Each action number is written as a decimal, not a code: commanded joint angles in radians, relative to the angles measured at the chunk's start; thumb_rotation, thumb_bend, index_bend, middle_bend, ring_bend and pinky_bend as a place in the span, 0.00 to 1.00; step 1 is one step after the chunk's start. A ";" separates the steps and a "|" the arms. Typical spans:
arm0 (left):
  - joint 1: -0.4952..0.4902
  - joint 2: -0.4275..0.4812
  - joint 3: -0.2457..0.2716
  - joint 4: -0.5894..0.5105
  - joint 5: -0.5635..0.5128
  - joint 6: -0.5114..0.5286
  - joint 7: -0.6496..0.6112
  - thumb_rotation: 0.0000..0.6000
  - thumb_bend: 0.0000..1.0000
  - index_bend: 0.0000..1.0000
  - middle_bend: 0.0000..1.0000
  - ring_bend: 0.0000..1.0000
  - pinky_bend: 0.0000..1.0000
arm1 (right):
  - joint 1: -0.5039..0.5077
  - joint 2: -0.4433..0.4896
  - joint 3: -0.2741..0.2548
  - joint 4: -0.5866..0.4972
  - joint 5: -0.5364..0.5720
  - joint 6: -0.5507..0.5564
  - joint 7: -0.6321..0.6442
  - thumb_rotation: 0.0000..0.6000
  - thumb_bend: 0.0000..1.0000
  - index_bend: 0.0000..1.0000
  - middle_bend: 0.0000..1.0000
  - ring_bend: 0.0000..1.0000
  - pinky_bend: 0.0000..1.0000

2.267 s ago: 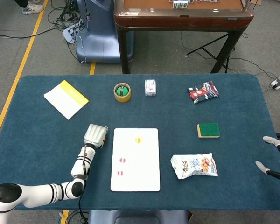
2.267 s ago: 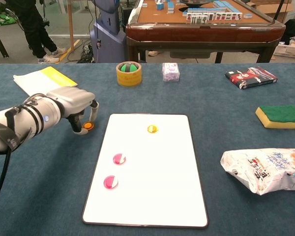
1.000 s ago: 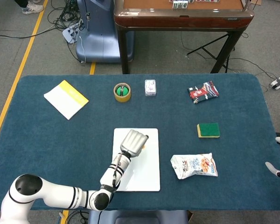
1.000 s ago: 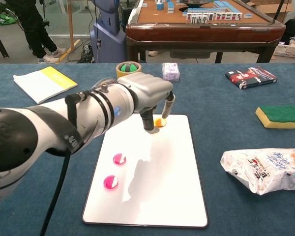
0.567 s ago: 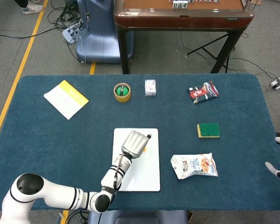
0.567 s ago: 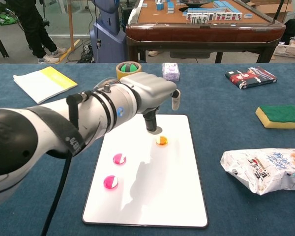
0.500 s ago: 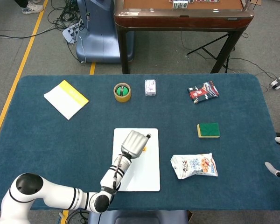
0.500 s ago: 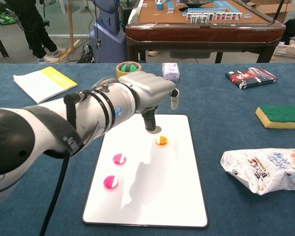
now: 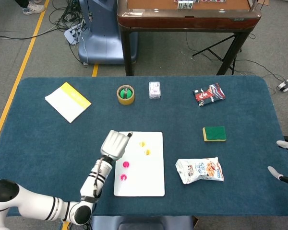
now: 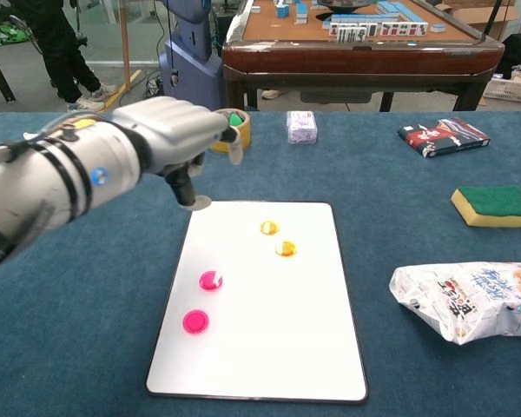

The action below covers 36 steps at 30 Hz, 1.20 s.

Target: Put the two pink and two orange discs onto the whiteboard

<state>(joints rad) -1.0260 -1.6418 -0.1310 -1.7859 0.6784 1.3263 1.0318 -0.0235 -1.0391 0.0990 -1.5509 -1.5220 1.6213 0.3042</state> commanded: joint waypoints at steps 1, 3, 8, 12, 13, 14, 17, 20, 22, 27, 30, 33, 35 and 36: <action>0.068 0.086 0.064 -0.060 0.072 0.059 -0.031 1.00 0.31 0.32 0.93 0.88 1.00 | 0.005 -0.003 -0.001 -0.007 0.000 -0.008 -0.019 1.00 0.00 0.28 0.35 0.33 0.40; 0.106 0.130 0.098 -0.073 0.123 0.089 -0.055 1.00 0.31 0.32 0.84 0.81 1.00 | 0.011 -0.006 -0.002 -0.011 0.000 -0.018 -0.035 1.00 0.00 0.28 0.35 0.33 0.40; 0.211 0.212 0.178 -0.040 0.284 0.164 -0.162 1.00 0.31 0.32 0.66 0.71 0.97 | 0.023 -0.013 -0.006 -0.025 -0.002 -0.038 -0.080 1.00 0.00 0.28 0.35 0.33 0.40; 0.294 0.249 0.238 0.025 0.408 0.225 -0.237 1.00 0.31 0.33 0.57 0.60 0.86 | 0.030 -0.018 -0.008 -0.034 -0.002 -0.050 -0.107 1.00 0.00 0.28 0.35 0.33 0.40; 0.314 0.254 0.248 0.041 0.434 0.241 -0.257 1.00 0.31 0.34 0.56 0.58 0.84 | 0.032 -0.019 -0.008 -0.035 -0.002 -0.051 -0.112 1.00 0.00 0.28 0.35 0.33 0.40; 0.340 0.261 0.260 0.061 0.464 0.260 -0.285 1.00 0.31 0.34 0.55 0.57 0.82 | 0.033 -0.020 -0.008 -0.037 -0.001 -0.054 -0.119 1.00 0.00 0.28 0.35 0.33 0.40; 0.400 0.271 0.282 0.110 0.524 0.304 -0.340 1.00 0.31 0.35 0.54 0.53 0.77 | 0.036 -0.023 -0.009 -0.041 0.002 -0.060 -0.130 1.00 0.00 0.28 0.35 0.33 0.40; 0.471 0.274 0.299 0.176 0.584 0.357 -0.395 1.00 0.31 0.36 0.54 0.52 0.74 | 0.039 -0.026 -0.009 -0.044 0.004 -0.066 -0.140 1.00 0.00 0.28 0.35 0.33 0.40; 0.506 0.276 0.305 0.206 0.604 0.374 -0.422 1.00 0.31 0.37 0.54 0.52 0.73 | 0.041 -0.027 -0.010 -0.045 0.005 -0.069 -0.146 1.00 0.00 0.28 0.35 0.33 0.40; 0.593 0.299 0.311 0.245 0.634 0.403 -0.479 1.00 0.31 0.38 0.54 0.51 0.73 | 0.047 -0.029 -0.011 -0.049 0.009 -0.081 -0.162 1.00 0.00 0.28 0.35 0.33 0.40; 0.643 0.307 0.305 0.251 0.635 0.418 -0.501 1.00 0.31 0.38 0.54 0.51 0.72 | 0.049 -0.031 -0.011 -0.051 0.014 -0.085 -0.172 1.00 0.00 0.28 0.35 0.33 0.40; 0.688 0.307 0.295 0.264 0.641 0.434 -0.521 1.00 0.31 0.38 0.53 0.51 0.72 | 0.052 -0.031 -0.011 -0.055 0.018 -0.092 -0.181 1.00 0.00 0.28 0.35 0.33 0.40; 0.702 0.304 0.290 0.273 0.645 0.438 -0.531 1.00 0.31 0.38 0.53 0.51 0.72 | 0.053 -0.031 -0.011 -0.056 0.019 -0.094 -0.183 1.00 0.00 0.28 0.35 0.33 0.40; 0.721 0.300 0.282 0.285 0.645 0.446 -0.549 1.00 0.31 0.38 0.53 0.51 0.72 | 0.055 -0.031 -0.012 -0.056 0.022 -0.099 -0.188 1.00 0.00 0.28 0.35 0.33 0.40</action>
<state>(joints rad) -0.3266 -1.3381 0.1614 -1.5163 1.3194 1.7608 0.5042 0.0305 -1.0701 0.0876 -1.6067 -1.5014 1.5247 0.1187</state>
